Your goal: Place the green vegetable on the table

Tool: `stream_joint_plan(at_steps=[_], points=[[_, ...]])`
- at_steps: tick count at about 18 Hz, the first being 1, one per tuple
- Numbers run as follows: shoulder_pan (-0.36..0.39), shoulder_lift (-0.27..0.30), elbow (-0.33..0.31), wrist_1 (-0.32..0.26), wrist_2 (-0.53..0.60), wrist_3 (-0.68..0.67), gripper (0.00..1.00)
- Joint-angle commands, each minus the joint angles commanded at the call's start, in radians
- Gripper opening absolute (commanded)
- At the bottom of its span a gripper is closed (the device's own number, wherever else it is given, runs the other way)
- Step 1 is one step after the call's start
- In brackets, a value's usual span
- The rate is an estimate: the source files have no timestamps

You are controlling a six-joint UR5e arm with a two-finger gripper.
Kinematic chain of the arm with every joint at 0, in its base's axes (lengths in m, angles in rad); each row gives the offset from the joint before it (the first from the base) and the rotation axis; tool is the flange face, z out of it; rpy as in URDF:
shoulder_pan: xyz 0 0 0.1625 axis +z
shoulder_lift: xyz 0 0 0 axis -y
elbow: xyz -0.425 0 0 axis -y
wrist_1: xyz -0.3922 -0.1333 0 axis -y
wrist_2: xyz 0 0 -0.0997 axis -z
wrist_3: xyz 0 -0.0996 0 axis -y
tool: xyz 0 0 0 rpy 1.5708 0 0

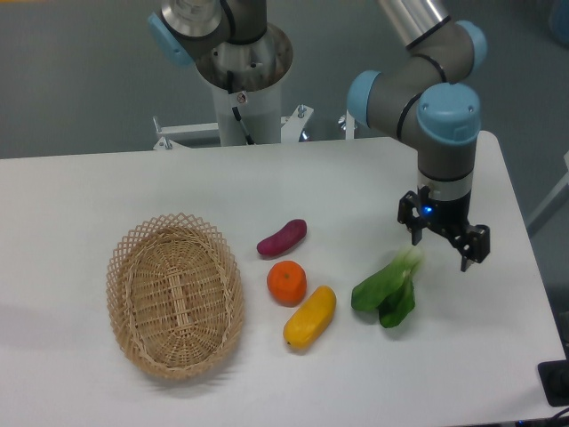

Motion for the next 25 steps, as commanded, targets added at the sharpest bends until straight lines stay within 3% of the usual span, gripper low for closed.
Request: stream_joint_plan(at_steps=[4,9,25], points=[[0.046,0.032,0.046,-0.163,-0.006,0.069,1.0],[0.103,0.071,0.045,-0.233,-0.009,0.183,1.0],[0.118,0.089,0.04,-0.235,-0.032,0.189,1.0]])
